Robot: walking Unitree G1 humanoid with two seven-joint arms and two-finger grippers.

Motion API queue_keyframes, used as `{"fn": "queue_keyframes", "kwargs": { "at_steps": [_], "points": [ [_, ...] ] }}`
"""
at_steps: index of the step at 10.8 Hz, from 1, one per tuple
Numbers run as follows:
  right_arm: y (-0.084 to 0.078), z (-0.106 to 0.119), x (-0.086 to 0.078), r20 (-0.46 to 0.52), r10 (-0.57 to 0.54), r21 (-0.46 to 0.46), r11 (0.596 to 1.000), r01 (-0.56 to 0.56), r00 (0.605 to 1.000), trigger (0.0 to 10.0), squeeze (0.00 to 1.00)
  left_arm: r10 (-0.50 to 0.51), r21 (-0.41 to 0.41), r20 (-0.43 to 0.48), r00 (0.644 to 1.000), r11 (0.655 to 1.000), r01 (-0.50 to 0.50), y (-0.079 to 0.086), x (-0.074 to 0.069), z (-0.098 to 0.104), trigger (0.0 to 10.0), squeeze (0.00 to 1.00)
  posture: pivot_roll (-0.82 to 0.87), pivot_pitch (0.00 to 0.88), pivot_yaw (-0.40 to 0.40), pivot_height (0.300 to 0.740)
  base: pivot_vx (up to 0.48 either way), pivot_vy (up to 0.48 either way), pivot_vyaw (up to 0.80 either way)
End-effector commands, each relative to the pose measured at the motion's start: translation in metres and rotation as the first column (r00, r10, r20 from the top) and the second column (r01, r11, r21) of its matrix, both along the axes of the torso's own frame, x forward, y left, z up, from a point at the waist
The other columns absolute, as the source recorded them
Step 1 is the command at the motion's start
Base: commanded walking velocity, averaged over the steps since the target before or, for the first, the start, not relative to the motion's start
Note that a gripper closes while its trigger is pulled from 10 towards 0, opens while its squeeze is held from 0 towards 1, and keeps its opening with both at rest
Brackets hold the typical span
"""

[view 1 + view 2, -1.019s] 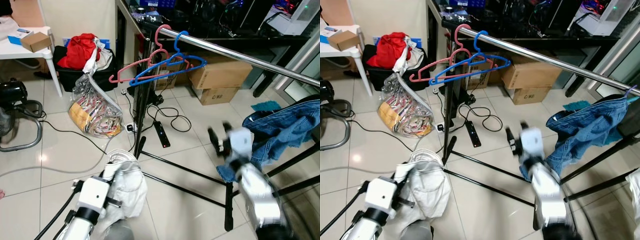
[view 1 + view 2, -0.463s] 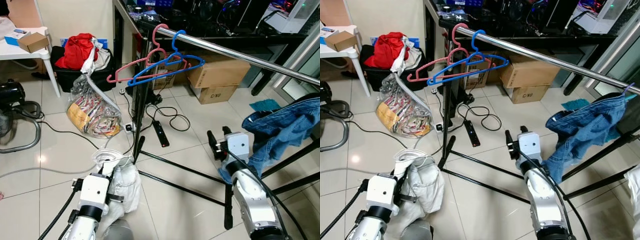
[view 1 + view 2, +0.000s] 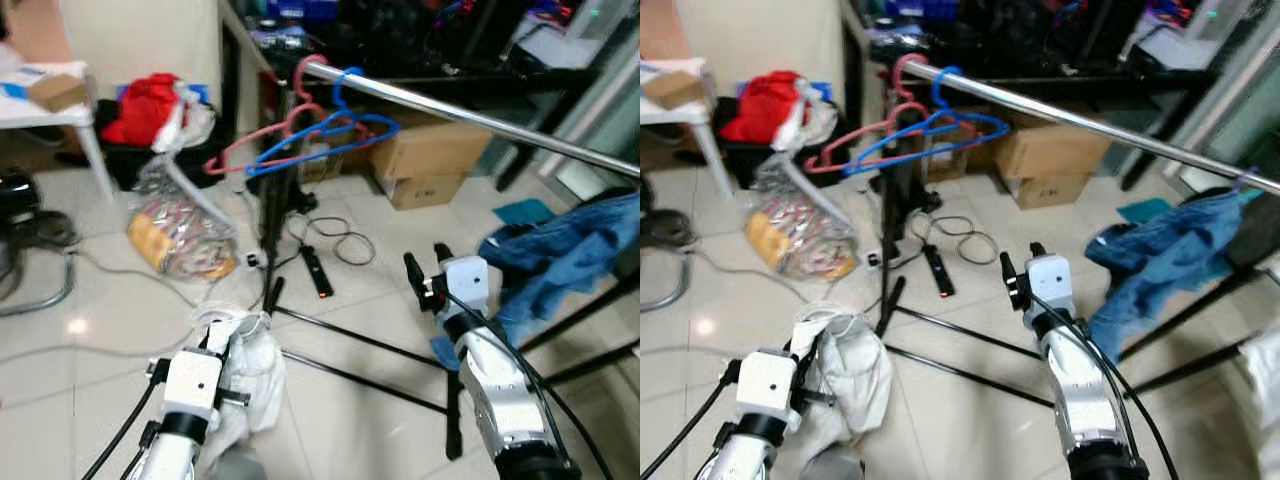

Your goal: Hang hanger

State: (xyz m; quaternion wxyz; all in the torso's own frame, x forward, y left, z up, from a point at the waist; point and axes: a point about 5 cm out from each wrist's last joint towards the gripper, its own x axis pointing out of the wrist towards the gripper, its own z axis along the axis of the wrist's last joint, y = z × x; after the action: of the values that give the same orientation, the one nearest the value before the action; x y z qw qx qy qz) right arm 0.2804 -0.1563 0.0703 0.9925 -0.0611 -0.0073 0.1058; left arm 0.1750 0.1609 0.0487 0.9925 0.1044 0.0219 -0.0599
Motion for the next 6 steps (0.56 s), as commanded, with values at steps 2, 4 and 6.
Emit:
{"fn": "queue_keyframes", "kwargs": {
  "at_steps": [2, 4, 6],
  "points": [
    [-0.0032, -0.0029, 0.0015, -0.022, -0.005, -0.008, 1.0, 0.004, 1.0, 10.0, 0.0, -0.016, -0.012, 0.046, 0.999, 1.0, 0.017, -0.0081, 0.0028, 0.0083, 10.0, 0.0, 0.36, 0.081, -0.159, 0.74, 0.283, 0.0, 0.0],
    [-0.0017, -0.0022, 0.003, -0.02, 0.0, -0.006, 1.0, 0.0, 1.0, 10.0, 0.0, -0.017, -0.011, 0.048, 0.999, 1.0, 0.017, -0.0079, 0.0041, 0.0081, 10.0, 0.0, 0.36, 0.078, -0.158, 0.74, 0.294, 0.0, 0.0],
    [-0.0004, -0.0017, 0.0058, -0.018, 0.0, -0.003, 1.0, 0.0, 1.0, 10.0, 0.0, -0.019, -0.008, 0.051, 0.998, 1.0, 0.02, -0.0075, 0.0071, 0.008, 10.0, 0.0, 0.36, 0.07, -0.157, 0.74, 0.294, 0.0, 0.0]
  ]
}}
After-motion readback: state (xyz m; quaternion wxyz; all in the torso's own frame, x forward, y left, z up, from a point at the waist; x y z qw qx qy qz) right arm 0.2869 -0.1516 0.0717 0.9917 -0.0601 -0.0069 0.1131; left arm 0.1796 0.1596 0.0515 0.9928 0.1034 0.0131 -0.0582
